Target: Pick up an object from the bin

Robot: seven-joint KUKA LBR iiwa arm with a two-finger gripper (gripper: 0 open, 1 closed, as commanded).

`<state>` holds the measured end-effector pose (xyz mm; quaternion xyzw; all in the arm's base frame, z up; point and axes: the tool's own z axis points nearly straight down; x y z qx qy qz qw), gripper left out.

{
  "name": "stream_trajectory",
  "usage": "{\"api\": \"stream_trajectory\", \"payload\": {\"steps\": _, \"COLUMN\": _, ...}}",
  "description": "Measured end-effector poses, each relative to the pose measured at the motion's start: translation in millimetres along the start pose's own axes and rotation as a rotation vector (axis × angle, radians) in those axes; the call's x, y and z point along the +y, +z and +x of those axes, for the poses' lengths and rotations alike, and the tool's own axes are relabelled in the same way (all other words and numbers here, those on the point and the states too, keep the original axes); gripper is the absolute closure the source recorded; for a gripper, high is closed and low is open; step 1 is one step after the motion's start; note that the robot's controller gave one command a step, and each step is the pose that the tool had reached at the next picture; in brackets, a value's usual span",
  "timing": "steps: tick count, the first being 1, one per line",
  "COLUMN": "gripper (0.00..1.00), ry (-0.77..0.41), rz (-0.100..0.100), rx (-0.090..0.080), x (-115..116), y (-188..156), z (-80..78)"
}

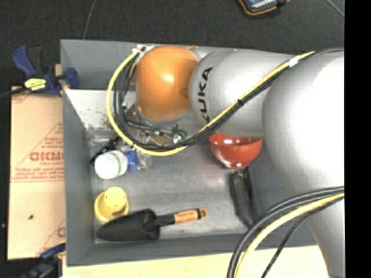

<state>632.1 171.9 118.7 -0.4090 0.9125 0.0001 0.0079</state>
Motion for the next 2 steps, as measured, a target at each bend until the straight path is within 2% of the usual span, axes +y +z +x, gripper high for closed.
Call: {"api": "stream_trajectory", "payload": {"steps": 2, "gripper": 1.00, "ry": 0.003, "rz": 0.005, "rx": -0.007, "x": -1.7, "y": -27.4, "z": -1.9}}
